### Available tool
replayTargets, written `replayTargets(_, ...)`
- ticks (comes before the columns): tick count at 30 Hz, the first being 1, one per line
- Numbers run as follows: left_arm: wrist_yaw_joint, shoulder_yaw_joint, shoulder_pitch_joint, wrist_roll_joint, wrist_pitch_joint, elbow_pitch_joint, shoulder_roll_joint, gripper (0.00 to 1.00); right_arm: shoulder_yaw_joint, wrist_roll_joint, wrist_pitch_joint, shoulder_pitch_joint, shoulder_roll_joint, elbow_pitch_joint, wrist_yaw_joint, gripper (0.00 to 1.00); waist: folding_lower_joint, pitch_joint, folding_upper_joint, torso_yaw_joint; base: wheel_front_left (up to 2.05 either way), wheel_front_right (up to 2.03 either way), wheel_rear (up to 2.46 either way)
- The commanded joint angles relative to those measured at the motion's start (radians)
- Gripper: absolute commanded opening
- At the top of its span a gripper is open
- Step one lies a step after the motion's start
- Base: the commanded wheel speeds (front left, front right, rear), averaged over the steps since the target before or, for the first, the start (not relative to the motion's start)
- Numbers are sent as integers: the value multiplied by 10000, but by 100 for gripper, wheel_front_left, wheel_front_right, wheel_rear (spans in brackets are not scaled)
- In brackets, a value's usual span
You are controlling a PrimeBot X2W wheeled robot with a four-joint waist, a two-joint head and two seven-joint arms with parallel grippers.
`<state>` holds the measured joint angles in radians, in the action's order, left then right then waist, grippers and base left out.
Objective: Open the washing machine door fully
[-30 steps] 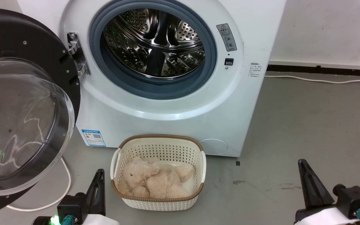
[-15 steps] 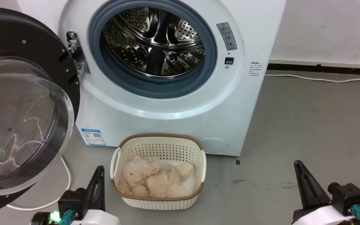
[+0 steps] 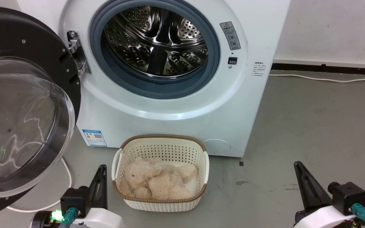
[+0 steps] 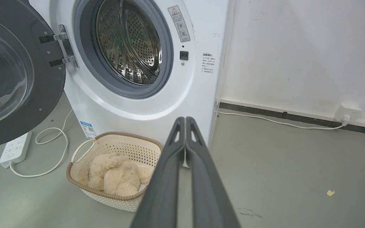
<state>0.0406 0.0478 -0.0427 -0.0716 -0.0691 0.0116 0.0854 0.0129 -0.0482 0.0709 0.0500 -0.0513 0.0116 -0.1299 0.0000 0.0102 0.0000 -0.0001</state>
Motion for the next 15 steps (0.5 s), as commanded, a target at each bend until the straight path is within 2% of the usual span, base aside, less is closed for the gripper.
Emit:
replayTargets(1,-51,-71,159,124,72,-44,-29,0,-27,97,-54,-207,8,-20,-6,0,0,-5,0,0,0,0,0)
replayTargets(15,-206,-249,276,383,343,-76,-170,0,-72,266,-340,-335,9,-62,-7,0,0,-47,0,1,0,0,0)
